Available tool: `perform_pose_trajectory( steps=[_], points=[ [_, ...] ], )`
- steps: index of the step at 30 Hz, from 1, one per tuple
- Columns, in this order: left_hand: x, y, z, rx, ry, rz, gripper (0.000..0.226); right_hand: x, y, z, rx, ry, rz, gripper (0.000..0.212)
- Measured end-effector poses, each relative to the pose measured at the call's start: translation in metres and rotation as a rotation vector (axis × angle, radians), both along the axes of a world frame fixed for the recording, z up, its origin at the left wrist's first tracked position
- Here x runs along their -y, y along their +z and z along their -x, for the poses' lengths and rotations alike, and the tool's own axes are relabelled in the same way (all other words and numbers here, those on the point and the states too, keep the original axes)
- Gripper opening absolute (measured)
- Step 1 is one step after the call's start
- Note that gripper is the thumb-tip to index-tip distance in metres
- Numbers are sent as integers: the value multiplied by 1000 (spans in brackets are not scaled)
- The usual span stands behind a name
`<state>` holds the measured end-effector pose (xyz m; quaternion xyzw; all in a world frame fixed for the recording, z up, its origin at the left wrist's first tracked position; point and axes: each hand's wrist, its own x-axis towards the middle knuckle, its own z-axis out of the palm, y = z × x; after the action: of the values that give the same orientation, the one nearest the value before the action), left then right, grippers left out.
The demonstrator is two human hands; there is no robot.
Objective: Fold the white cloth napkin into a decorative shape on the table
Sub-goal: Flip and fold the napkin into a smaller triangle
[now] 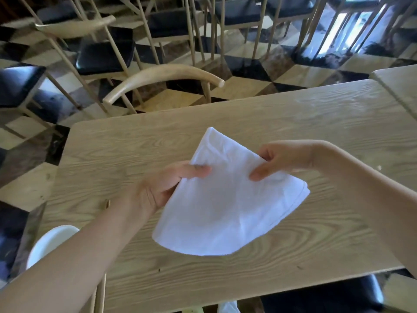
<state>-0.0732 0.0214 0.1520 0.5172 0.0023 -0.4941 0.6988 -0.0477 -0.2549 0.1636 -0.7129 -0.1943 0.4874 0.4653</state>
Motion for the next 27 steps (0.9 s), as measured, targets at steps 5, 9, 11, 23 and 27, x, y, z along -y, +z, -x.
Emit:
perform_pose_trajectory(
  steps=[5,9,11,23,27],
  points=[
    [-6,-72,-34,-54,17,-209,29,-20,-75,-24,-55,-86,113,15],
    [-12,-113,-78,-40,33,-296,34,-31,-112,-61,80,-153,280,19],
    [-13,-127,-98,-1,22,-340,32,-33,-127,-79,109,-182,296,20],
    [-30,-133,-81,330,198,-680,24,-22,-156,-58,577,-367,314,24],
    [-44,-129,-34,311,182,-737,30,-1,-158,-38,550,-414,340,32]
  ],
)
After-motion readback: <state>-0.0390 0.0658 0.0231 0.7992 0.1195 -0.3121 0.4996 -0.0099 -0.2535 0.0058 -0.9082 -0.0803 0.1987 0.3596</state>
